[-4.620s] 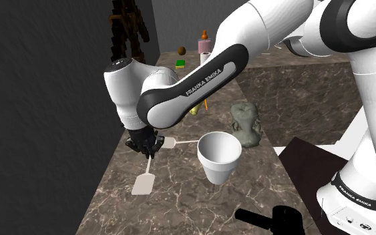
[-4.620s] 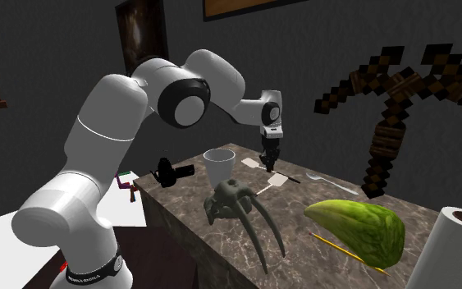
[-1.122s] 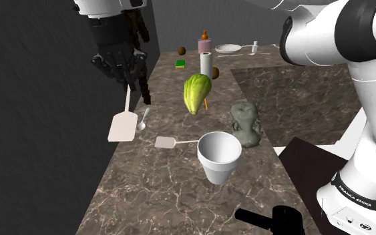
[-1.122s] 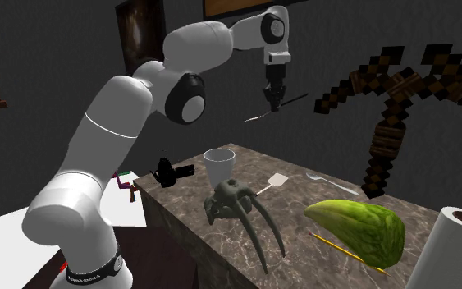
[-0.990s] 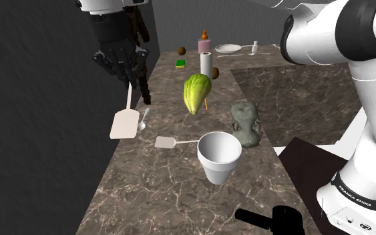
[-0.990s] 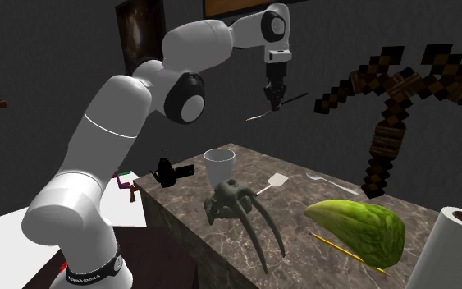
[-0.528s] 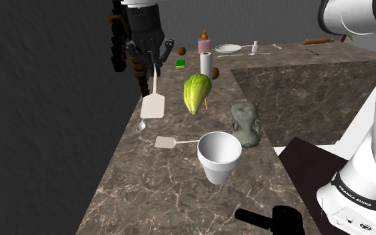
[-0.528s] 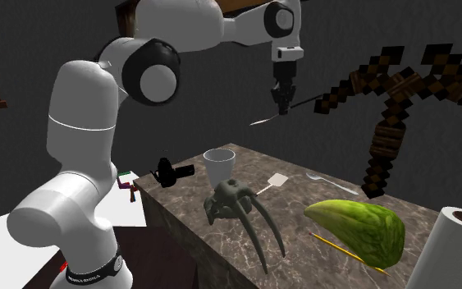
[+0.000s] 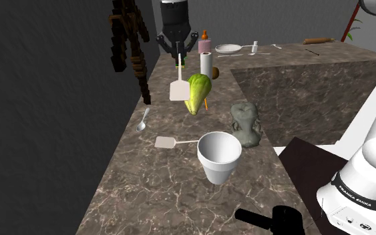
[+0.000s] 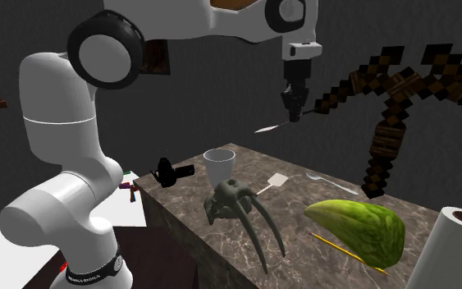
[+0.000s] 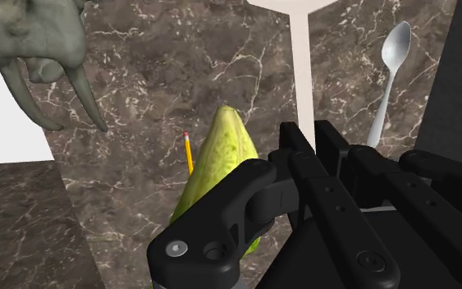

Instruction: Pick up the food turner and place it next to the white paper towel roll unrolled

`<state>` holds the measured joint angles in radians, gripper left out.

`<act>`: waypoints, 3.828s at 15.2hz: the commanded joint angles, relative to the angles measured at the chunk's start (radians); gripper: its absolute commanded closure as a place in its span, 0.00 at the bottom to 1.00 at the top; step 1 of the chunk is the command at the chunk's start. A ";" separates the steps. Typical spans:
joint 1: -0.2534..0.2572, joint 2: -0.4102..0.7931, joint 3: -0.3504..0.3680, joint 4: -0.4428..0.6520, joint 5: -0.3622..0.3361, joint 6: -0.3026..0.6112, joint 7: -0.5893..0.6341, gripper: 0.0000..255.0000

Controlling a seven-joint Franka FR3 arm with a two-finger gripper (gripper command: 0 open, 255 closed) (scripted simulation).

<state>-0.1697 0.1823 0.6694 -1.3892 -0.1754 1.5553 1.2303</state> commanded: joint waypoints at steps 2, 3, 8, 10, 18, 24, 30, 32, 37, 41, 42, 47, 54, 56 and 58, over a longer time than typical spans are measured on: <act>-0.062 -0.049 -0.028 -0.055 0.036 0.024 -0.083 1.00; -0.080 -0.062 -0.038 -0.069 0.045 0.029 -0.110 1.00; -0.160 -0.107 -0.093 -0.116 0.080 0.050 -0.241 1.00; -0.188 -0.116 -0.116 -0.125 0.087 0.055 -0.291 1.00; -0.287 -0.101 -0.199 -0.107 0.094 0.062 -0.474 1.00; -0.351 -0.042 -0.253 -0.034 0.080 0.050 -0.596 1.00; -0.369 -0.046 -0.265 -0.107 0.084 0.121 -0.620 1.00; -0.371 -0.052 -0.266 -0.142 0.087 0.150 -0.620 1.00; -0.375 -0.061 -0.268 -0.220 0.090 0.220 -0.620 1.00; -0.377 -0.064 -0.269 -0.277 0.090 0.275 -0.618 1.00; -0.378 -0.064 -0.269 -0.291 0.090 0.288 -0.618 1.00; -0.379 -0.060 -0.271 -0.353 0.087 0.354 -0.614 1.00; -0.379 -0.045 -0.272 -0.430 0.077 0.444 -0.605 1.00; -0.378 -0.039 -0.273 -0.449 0.074 0.469 -0.602 1.00; -0.378 -0.032 -0.274 -0.468 0.069 0.494 -0.598 1.00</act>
<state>-0.5480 0.1475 0.3958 -1.8471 -0.1039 2.0362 0.6296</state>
